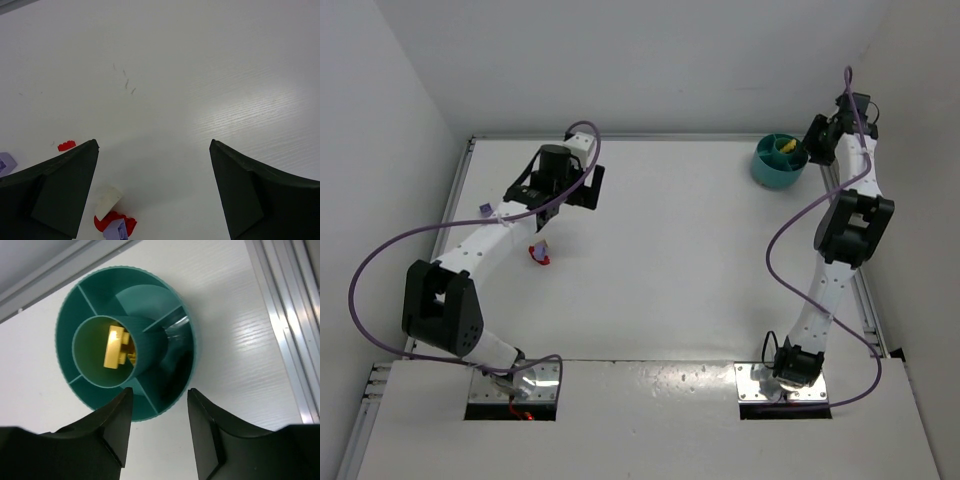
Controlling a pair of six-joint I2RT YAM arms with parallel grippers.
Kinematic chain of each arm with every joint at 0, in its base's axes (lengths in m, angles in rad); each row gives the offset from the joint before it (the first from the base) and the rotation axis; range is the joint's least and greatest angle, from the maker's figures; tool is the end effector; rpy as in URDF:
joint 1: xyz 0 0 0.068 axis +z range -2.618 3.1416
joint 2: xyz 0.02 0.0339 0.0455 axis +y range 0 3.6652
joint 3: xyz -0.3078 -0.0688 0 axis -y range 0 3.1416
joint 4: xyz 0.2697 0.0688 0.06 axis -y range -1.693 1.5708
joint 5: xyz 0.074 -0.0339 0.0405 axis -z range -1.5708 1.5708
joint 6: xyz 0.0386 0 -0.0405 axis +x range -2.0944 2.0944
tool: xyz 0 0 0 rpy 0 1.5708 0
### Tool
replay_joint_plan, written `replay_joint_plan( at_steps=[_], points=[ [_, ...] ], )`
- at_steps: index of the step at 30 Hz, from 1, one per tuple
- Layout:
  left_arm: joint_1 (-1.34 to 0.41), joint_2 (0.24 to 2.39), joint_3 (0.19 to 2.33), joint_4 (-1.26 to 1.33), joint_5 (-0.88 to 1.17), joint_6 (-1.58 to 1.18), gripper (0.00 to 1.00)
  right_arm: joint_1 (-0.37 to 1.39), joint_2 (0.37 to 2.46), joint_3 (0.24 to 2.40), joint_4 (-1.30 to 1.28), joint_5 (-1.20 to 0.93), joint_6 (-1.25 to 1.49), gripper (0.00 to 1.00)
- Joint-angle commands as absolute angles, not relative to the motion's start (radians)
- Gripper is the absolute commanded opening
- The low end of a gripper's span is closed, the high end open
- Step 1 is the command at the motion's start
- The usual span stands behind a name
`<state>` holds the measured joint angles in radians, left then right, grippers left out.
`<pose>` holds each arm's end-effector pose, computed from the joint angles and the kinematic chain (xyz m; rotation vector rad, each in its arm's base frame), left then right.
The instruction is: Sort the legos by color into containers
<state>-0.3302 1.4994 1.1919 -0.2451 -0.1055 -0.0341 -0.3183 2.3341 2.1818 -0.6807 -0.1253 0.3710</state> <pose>0.3503 -0.1158 0.3371 0.2510 2.1068 -0.1043 0.5562 -0.1782 0.2712 0.7567 2.2802 0.1751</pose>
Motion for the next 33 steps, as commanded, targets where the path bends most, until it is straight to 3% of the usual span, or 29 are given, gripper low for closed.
replay_joint_plan(
  at_steps=[1,8,14,21,23,29,33],
  points=[
    [-0.319,1.485,1.223,-0.215,-0.114,-0.031,1.00,-0.314,2.286,2.227,-0.638,-0.202,0.377,0.49],
    [-0.252,1.437,1.204,-0.238,-0.109,0.014,1.00,-0.324,2.151,2.194,-0.676,-0.333,0.310,0.45],
    [-0.137,1.402,1.172,-0.368,0.031,0.136,0.97,-0.295,1.996,1.973,-0.727,-0.430,0.118,0.44],
    [-0.061,1.379,1.031,-0.498,-0.038,0.304,0.93,-0.221,1.809,1.609,-0.727,-0.508,0.017,0.61],
    [-0.052,1.379,0.993,-0.512,-0.038,0.304,0.91,-0.197,1.786,1.554,-0.718,-0.517,0.017,0.61],
    [-0.052,1.370,0.936,-0.535,-0.029,0.275,0.74,-0.140,1.761,1.482,-0.689,-0.526,0.017,0.62],
    [-0.052,1.393,0.936,-0.545,-0.029,0.253,0.72,-0.120,1.761,1.482,-0.698,-0.526,0.017,0.62]
  ],
)
